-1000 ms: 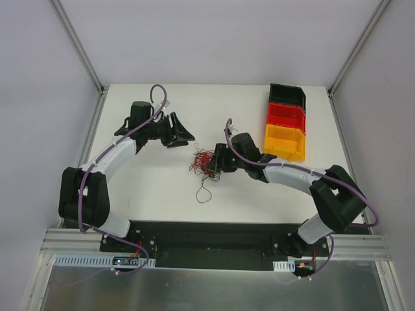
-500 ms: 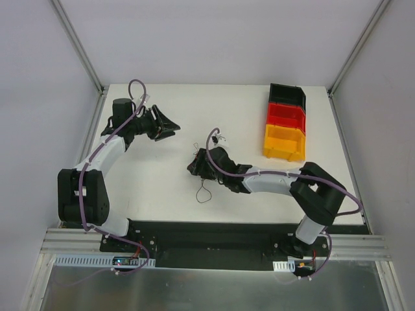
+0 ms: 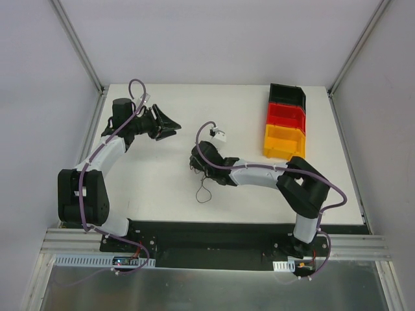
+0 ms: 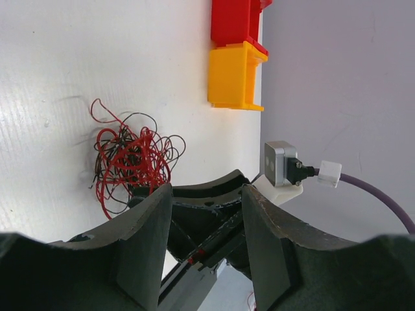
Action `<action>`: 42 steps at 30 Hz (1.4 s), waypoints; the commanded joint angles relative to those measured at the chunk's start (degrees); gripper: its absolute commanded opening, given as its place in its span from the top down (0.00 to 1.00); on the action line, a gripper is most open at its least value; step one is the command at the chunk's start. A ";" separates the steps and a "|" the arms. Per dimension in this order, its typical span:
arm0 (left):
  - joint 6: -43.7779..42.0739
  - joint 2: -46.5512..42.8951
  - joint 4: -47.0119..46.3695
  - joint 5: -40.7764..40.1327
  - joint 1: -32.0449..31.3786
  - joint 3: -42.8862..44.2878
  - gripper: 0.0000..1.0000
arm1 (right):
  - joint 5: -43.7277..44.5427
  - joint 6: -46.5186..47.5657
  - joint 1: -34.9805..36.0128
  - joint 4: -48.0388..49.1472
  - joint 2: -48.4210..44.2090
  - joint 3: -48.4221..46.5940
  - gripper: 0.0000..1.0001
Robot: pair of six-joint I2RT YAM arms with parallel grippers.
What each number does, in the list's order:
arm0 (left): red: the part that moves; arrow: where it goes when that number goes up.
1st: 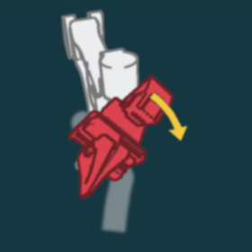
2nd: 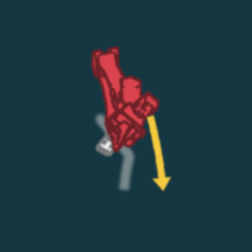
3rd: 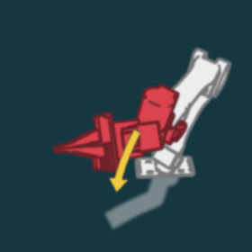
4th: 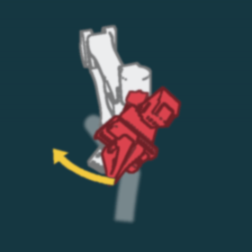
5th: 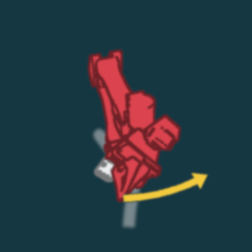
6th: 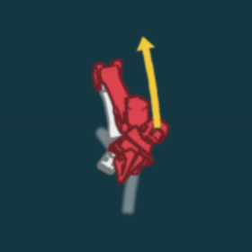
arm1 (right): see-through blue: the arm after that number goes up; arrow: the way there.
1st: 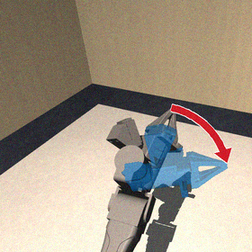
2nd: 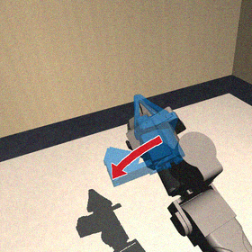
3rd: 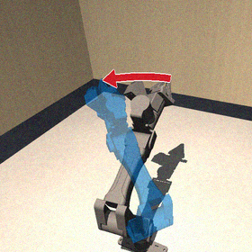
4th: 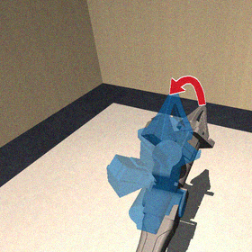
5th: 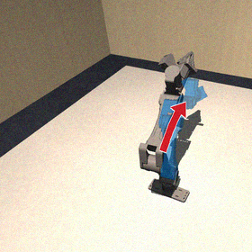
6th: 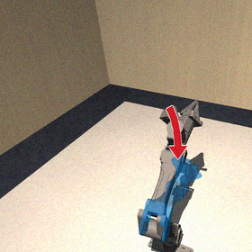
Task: Untangle the cables
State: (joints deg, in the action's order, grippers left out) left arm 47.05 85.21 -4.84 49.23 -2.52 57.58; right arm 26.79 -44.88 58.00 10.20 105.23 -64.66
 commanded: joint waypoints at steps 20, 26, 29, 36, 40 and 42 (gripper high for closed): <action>-1.16 5.50 -4.04 9.13 -13.46 2.80 0.29 | -51.48 25.37 -15.81 -1.48 -25.41 10.35 0.99; -3.71 3.30 -3.95 8.08 -14.17 2.62 0.20 | -52.45 23.54 -18.27 -3.69 -30.52 8.59 0.99; -4.68 1.98 -3.95 7.02 -14.17 2.62 0.28 | -52.28 21.60 -19.85 -4.04 -31.93 7.71 0.99; -9.69 -5.75 -3.86 0.78 -14.17 0.78 0.11 | -54.29 18.61 -22.14 -4.31 -31.93 5.87 0.99; -7.95 -2.79 -3.16 0.60 -15.05 0.17 0.11 | -55.52 16.59 -22.14 -2.47 -32.54 4.90 0.99; -4.44 0.73 -5.51 3.31 -16.10 -0.80 0.13 | -56.31 15.27 -21.70 -0.98 -32.72 4.37 0.99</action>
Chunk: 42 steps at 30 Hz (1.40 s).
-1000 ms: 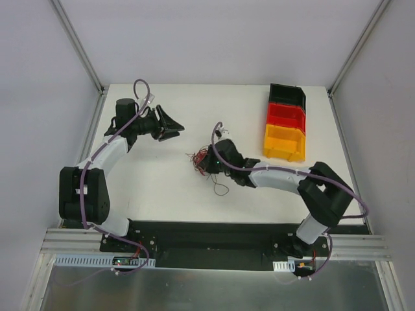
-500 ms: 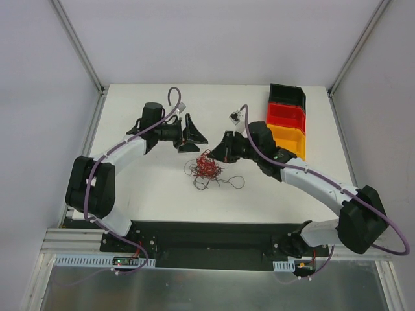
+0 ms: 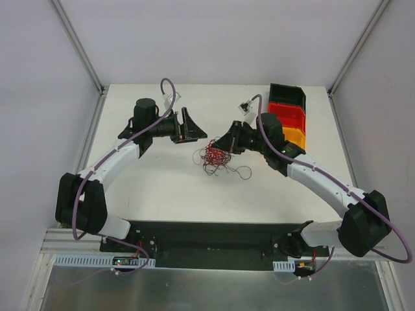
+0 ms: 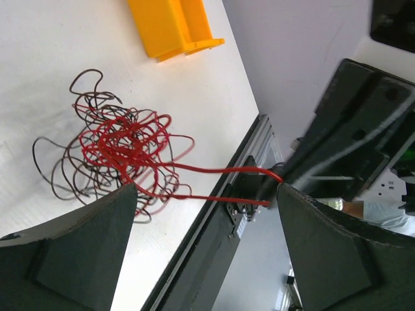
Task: Untangle the cables
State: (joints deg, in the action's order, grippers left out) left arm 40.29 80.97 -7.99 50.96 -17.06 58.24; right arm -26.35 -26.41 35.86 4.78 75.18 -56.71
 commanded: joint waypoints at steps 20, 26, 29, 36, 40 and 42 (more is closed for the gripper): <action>-0.47 2.79 -8.46 2.92 -4.03 -2.43 0.11 | 2.27 -3.47 3.34 2.25 -5.74 -8.15 0.99; -0.83 8.67 -3.45 1.08 -6.14 -1.11 0.15 | 0.07 -5.58 4.57 3.84 -4.78 -12.45 0.99; -2.50 14.28 4.46 -2.09 -5.01 1.17 0.20 | 0.07 -4.97 5.10 2.26 -5.39 -16.75 0.99; -2.50 25.02 7.73 -2.70 0.44 3.81 0.28 | -0.55 -0.93 5.19 -7.04 -3.82 -36.94 0.99; -4.08 24.94 11.32 -5.43 4.22 4.43 0.29 | 0.42 3.73 5.19 -14.43 -0.65 -51.98 0.99; -4.96 24.59 12.46 -6.74 5.36 4.69 0.29 | 1.38 5.75 5.01 -18.03 1.28 -60.85 0.99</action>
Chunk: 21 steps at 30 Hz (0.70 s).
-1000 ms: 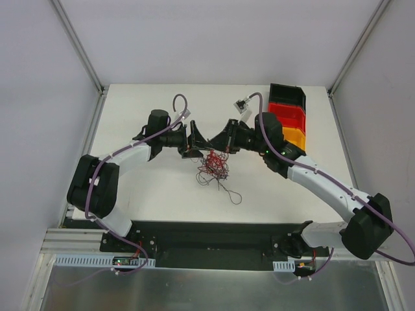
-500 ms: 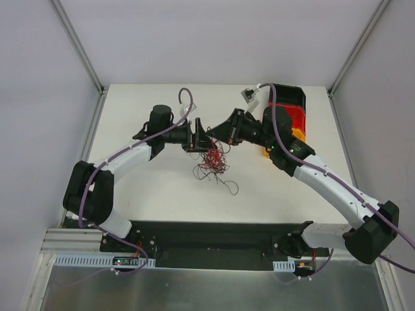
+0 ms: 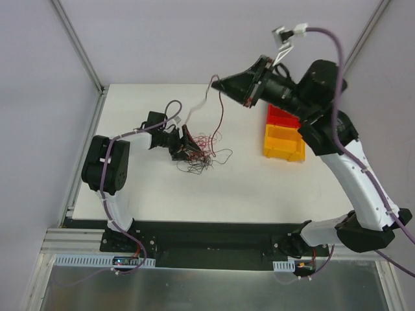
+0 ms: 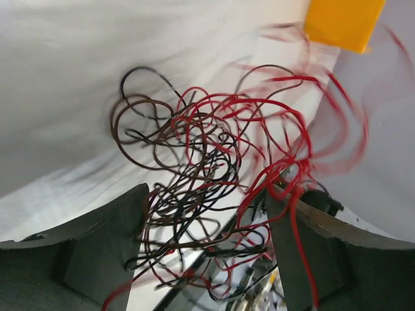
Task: Untangle the cables
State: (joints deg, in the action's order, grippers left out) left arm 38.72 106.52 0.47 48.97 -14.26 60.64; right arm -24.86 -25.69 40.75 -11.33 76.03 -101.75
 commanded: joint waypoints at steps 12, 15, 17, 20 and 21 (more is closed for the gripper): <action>-6.63 -3.76 8.05 -9.06 7.58 4.48 0.30 | -0.89 5.74 -3.84 -1.95 5.73 -26.88 0.99; -8.74 -9.21 9.46 -10.73 7.67 4.84 0.27 | 1.56 8.37 -3.93 0.69 -0.33 -11.07 1.00; -9.97 -13.24 10.25 -10.83 7.67 4.84 0.25 | 4.19 11.44 -3.84 0.52 -3.94 -2.88 1.00; -11.38 -18.53 10.87 -11.17 7.58 4.57 0.23 | 9.37 14.43 -4.19 -0.88 -8.86 7.85 0.99; -11.82 -20.28 10.87 -11.35 7.58 4.75 0.22 | 10.26 15.14 -4.36 -1.58 -9.92 10.58 0.99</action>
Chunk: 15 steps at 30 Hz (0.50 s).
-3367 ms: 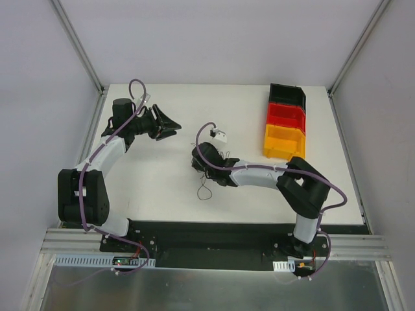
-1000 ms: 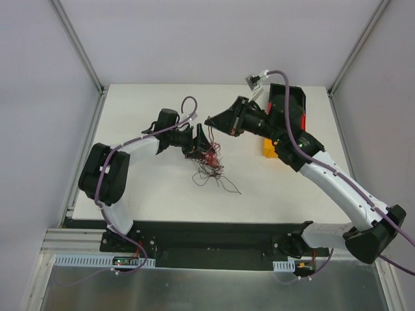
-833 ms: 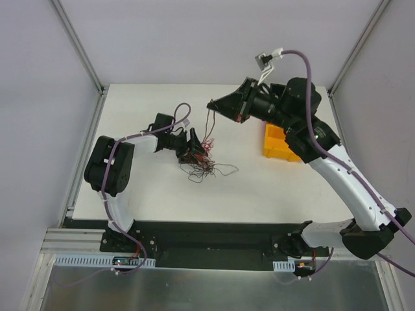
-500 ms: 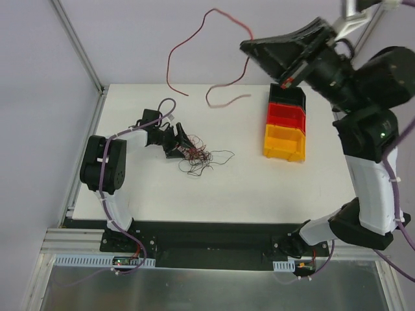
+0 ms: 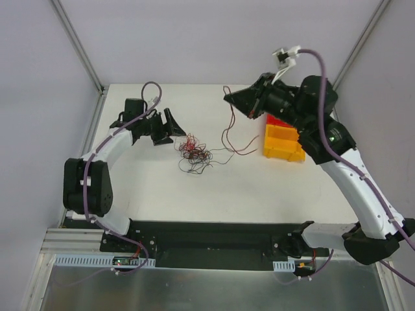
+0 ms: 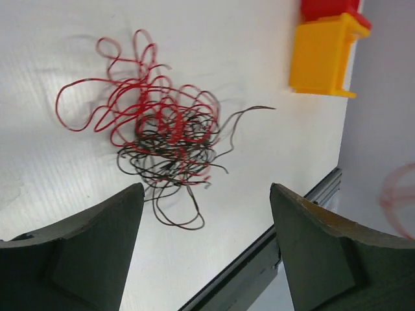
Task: Untangle the cables
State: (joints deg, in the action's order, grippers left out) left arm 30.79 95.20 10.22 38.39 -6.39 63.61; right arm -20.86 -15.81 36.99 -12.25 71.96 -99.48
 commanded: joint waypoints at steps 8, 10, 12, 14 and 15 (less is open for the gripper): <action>-7.93 -17.85 0.50 0.89 -4.67 3.27 0.23 | 3.38 9.47 -1.13 -11.37 -11.31 24.15 1.00; -8.72 -18.64 0.42 1.59 -6.60 3.53 0.23 | 2.58 11.85 -0.96 -15.94 -13.16 25.47 0.99; -9.25 -18.91 0.42 3.52 -8.27 4.32 0.23 | 2.67 13.69 -1.05 -20.25 -16.05 26.79 0.99; -9.69 -19.26 -0.11 5.89 -10.39 4.67 0.23 | 2.67 14.58 -1.05 -22.28 -18.69 27.67 0.99; -9.95 -19.43 -0.72 7.12 -11.61 4.68 0.23 | 2.93 14.93 -0.96 -23.25 -19.75 27.76 0.99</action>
State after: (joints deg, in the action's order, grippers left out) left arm 23.81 77.65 10.46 40.27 -14.94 65.71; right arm -17.23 -5.32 36.07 -29.63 58.00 -72.12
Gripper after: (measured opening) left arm 0.770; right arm 0.021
